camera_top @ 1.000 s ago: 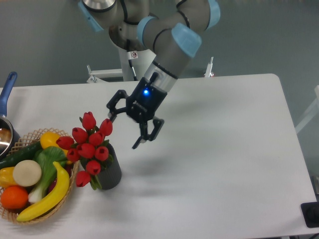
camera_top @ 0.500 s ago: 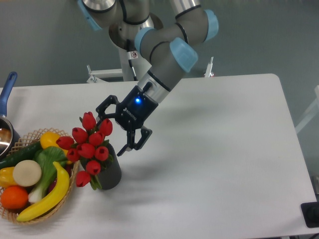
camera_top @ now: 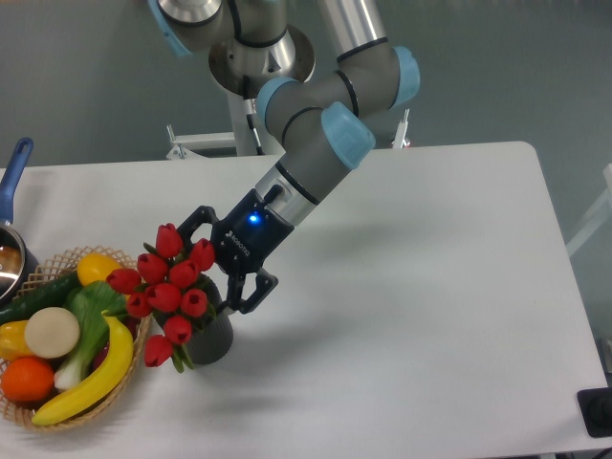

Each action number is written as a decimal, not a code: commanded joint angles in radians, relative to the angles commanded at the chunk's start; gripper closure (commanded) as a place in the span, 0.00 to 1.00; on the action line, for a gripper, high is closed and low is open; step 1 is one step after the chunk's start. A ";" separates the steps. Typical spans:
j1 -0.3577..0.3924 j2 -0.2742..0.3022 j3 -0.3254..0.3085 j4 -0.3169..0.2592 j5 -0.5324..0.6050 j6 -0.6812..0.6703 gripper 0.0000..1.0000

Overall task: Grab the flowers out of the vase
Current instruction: 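Lower the gripper around the tulip stems and close on them, then lift the gripped tulips straight up out of the black vase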

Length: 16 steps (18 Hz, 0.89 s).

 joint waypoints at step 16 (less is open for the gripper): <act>0.032 0.090 -0.041 0.000 -0.087 -0.005 0.97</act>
